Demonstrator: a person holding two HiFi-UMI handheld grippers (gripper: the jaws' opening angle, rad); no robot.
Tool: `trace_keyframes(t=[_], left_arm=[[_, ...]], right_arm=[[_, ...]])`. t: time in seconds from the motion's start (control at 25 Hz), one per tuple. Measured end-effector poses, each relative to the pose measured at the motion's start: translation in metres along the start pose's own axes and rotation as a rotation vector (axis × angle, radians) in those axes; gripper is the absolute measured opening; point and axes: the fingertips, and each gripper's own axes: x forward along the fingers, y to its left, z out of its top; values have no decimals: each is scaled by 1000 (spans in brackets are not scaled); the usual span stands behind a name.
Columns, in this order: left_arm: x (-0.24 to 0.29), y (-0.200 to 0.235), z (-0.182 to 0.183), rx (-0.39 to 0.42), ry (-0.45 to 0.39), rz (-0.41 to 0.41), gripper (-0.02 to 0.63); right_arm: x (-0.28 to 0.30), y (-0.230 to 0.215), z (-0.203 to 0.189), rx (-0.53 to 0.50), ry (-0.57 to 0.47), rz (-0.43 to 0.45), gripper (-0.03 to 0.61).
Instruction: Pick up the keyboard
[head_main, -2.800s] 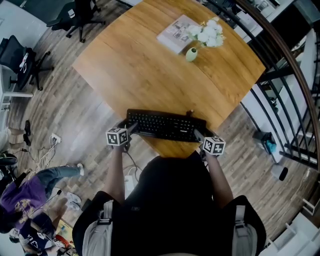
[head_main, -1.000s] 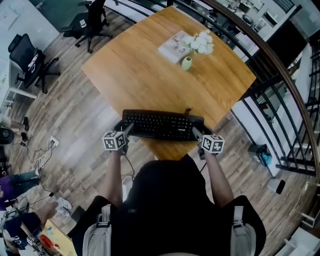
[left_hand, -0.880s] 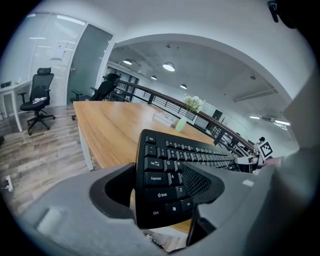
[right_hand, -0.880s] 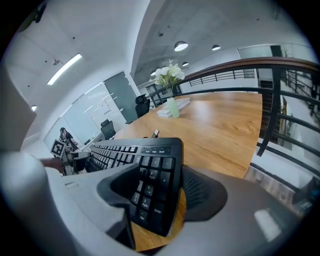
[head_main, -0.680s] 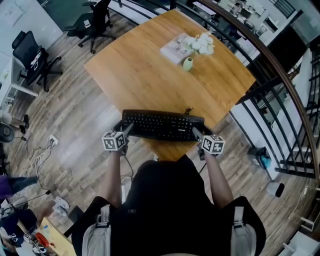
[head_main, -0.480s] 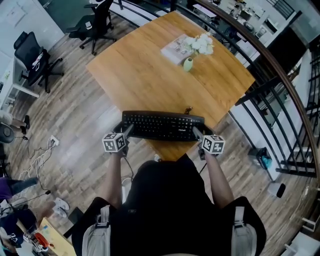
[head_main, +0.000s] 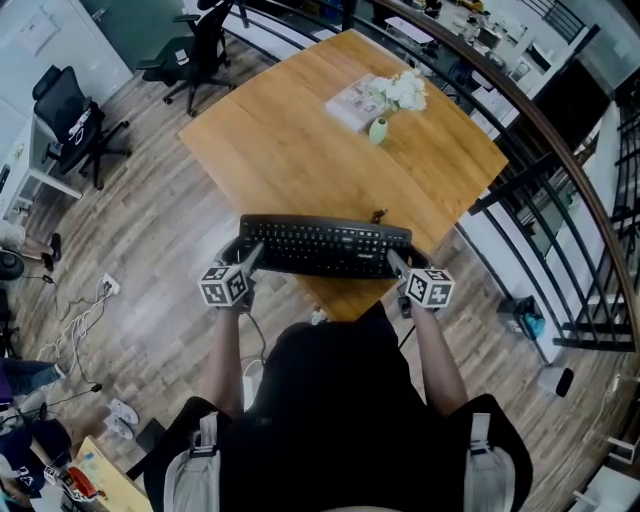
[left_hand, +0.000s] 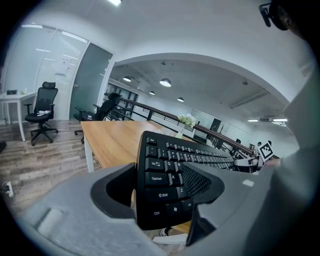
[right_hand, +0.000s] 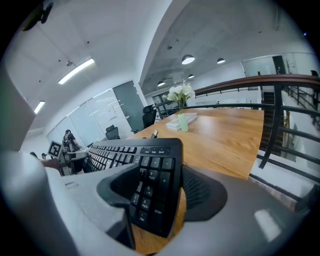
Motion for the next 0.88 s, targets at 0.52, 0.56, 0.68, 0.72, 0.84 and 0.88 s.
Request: trace_keyframes(t=[0.52,0.56,0.68,0.72,0.84,0.88], left_arm=[[-24,2,12,-6,-62,9,298],[-25,1,15,-4,-69,8,298],[-25,-3,24,11,-90,6,298],[-26,-4,27,15,-98,5,298],[-27,-9,36,23,-123,6,298],[-27,-10,40,25,-131,6,298]], right_arm=[[-8,20,19,-51,-38,8,265],[-8,20,21,-53,-42,10,265],[-12,20,28,-54,-50,15,265],[-13,19,31,-56,-55,16,265],[-14,19,42,-69,-71,20,264],[-14,19,46,-73,-77,21,265]])
